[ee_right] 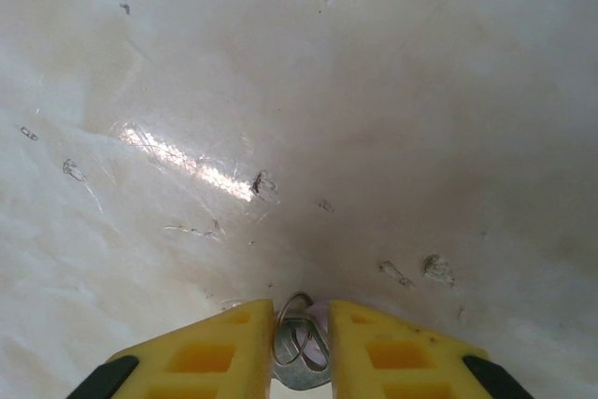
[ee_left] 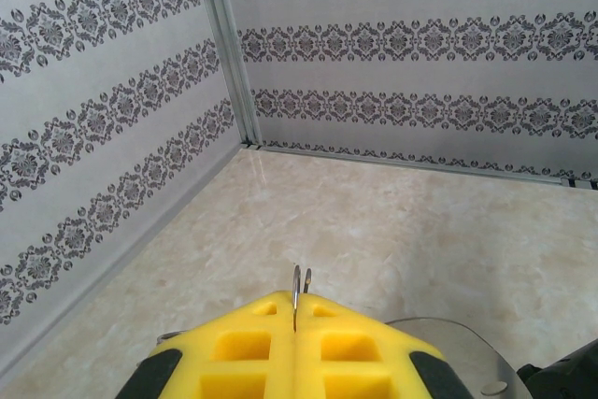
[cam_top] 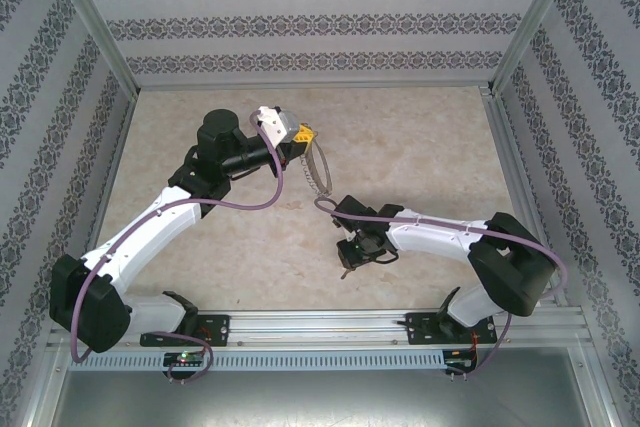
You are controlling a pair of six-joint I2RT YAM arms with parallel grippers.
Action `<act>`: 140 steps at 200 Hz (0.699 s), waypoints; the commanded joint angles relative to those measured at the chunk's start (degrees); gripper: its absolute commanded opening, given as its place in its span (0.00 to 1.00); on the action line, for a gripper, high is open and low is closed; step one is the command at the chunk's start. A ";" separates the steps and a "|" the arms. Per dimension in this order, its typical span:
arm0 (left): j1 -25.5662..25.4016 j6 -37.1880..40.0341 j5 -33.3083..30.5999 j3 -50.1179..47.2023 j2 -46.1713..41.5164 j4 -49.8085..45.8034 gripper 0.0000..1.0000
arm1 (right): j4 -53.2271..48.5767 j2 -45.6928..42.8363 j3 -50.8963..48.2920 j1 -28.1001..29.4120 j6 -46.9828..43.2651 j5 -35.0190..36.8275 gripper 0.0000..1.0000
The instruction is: Put the keys on the keyring
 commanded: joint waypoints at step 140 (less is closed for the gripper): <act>-0.51 1.82 2.51 2.38 -1.24 -1.24 0.00 | -3.09 -20.27 1.88 -11.21 -4.79 -2.84 0.00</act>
